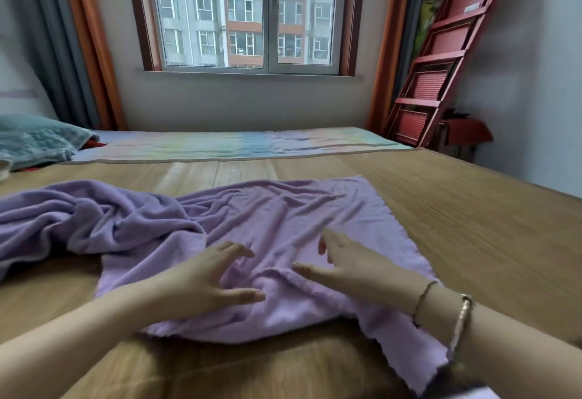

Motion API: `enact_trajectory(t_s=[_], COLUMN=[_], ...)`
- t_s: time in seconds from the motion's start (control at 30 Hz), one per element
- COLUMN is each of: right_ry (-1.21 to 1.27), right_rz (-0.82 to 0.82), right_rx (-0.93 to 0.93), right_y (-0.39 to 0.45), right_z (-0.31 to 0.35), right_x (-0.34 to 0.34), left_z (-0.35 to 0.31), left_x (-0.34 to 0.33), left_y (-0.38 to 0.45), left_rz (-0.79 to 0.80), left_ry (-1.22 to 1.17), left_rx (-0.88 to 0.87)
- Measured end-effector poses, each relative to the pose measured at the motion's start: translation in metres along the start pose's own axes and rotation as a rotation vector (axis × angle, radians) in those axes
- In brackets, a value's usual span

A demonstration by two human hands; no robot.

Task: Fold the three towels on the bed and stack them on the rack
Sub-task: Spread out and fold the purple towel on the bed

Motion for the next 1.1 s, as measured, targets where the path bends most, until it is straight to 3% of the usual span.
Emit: enact_trajectory(t_s=[0.07, 0.13, 0.33, 0.43, 0.53, 0.67, 0.77, 0.9, 1.1], right_ry=[-0.002, -0.153, -0.496, -0.644, -0.727, -0.776, -0.669, -0.464, -0.074], right_rz=[0.067, 0.068, -0.118, -0.245, -0.286, -0.091, 0.003, 0.016, -0.039], right_rx=[-0.059, -0.062, -0.206, -0.167, -0.142, -0.197, -0.274, -0.314, -0.034], right_y=[-0.037, -0.065, -0.097, -0.109, -0.121, -0.144, -0.163, -0.172, -0.150], right_z=[-0.003, -0.010, -0.044, -0.063, -0.079, -0.099, -0.100, -0.068, 0.051], right_x=[-0.001, -0.005, -0.001, 0.018, 0.041, 0.038, 0.029, 0.021, 0.001], left_z=[-0.004, -0.007, -0.037, -0.066, -0.090, -0.116, -0.139, -0.141, -0.100], left_x=[-0.003, -0.004, -0.005, 0.000, 0.002, -0.020, -0.036, -0.031, -0.014], left_y=[-0.022, -0.036, -0.040, -0.041, -0.044, -0.057, -0.078, -0.102, -0.131], left_rz=[-0.029, -0.092, -0.269, -0.373, -0.323, -0.176, -0.101, -0.156, -0.179], left_ry=[0.110, 0.157, 0.157, 0.172, 0.209, 0.181, 0.238, 0.185, 0.139], left_rx=[-0.052, -0.085, -0.088, -0.051, -0.083, -0.075, -0.083, -0.115, -0.034])
Point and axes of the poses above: each hand's wrist, its own y-axis towards the middle knuckle, its own x-axis out of the back of the hand, z = x × y, the point moved 4 cm from there along y, towards the middle knuckle, and after that the axes turned 9 degrees about -x, right-handed, at the moved point
